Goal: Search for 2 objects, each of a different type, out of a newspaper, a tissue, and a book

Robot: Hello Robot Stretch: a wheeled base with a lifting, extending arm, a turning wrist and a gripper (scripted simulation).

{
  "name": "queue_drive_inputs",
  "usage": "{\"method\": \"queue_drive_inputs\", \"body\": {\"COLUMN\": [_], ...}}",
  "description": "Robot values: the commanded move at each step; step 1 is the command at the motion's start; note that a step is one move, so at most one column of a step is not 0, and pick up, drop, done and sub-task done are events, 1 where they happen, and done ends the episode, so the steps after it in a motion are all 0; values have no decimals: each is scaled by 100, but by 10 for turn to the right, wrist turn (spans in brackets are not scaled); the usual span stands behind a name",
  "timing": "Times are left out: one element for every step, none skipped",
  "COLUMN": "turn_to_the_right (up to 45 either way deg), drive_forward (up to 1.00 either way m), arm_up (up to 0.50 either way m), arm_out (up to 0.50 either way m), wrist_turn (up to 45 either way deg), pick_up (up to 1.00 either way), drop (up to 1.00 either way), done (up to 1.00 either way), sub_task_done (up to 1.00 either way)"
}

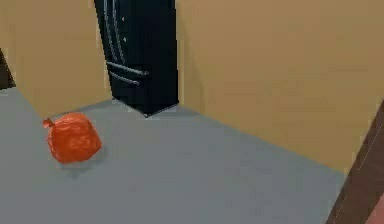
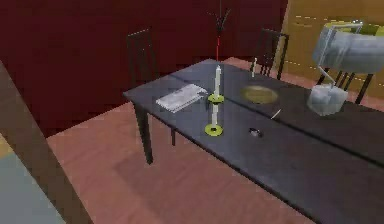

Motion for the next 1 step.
{"method": "queue_drive_inputs", "body": {"turn_to_the_right": [-450], "drive_forward": [0], "arm_up": [0], "arm_out": [0], "wrist_turn": [0], "pick_up": [0], "drop": [0], "done": [0], "sub_task_done": [0]}}
